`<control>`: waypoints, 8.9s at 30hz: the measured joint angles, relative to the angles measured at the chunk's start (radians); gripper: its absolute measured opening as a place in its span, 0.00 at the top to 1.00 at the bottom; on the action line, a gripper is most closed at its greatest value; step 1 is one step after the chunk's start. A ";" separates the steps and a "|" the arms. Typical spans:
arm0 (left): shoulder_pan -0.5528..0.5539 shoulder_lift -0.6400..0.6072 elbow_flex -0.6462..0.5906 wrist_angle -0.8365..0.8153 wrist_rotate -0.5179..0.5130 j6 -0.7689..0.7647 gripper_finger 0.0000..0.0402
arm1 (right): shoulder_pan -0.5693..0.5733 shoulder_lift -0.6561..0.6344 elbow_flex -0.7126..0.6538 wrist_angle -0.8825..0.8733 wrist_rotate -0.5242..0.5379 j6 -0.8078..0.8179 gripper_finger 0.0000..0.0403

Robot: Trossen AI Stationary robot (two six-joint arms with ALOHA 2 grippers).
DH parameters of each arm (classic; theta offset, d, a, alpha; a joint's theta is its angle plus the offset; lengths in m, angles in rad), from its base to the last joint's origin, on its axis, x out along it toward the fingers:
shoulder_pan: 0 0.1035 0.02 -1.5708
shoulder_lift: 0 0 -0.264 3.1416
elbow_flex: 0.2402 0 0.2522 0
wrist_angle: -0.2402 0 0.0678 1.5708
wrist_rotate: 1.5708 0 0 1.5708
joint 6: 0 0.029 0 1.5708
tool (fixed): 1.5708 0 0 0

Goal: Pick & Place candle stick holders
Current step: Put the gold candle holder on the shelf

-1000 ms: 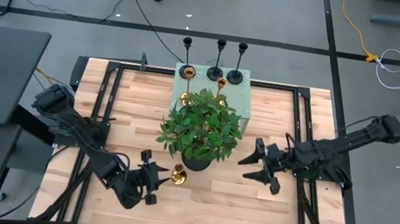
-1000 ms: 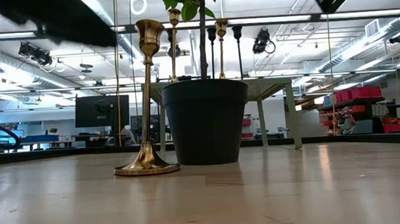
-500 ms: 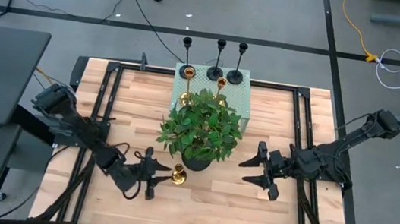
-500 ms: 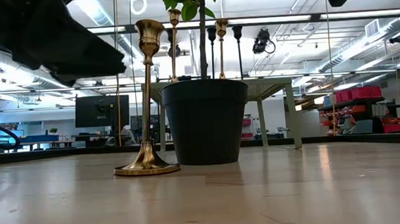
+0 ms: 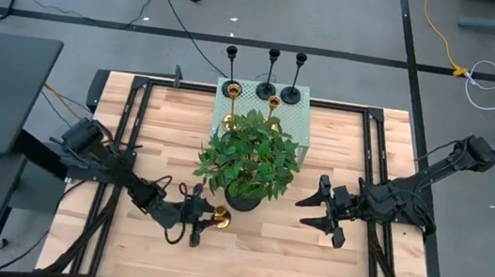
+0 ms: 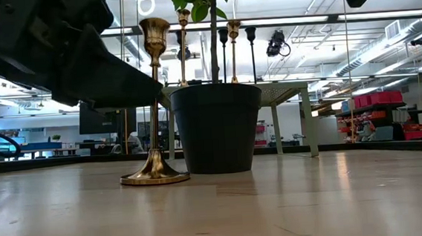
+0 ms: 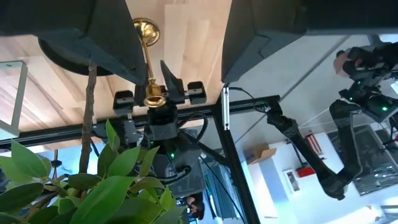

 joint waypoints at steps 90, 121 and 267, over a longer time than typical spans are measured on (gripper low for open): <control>0.012 -0.009 0.778 -0.570 0.391 0.266 0.96 | 0.013 0.333 0.099 0.279 -0.239 -0.048 0.47; 0.016 -0.009 0.786 -0.592 0.391 0.267 0.96 | 0.018 0.719 0.460 0.237 -0.349 -0.160 0.47; -0.004 0.006 0.786 -0.611 0.436 0.221 0.75 | -0.735 0.295 -0.051 0.340 0.223 -0.185 1.00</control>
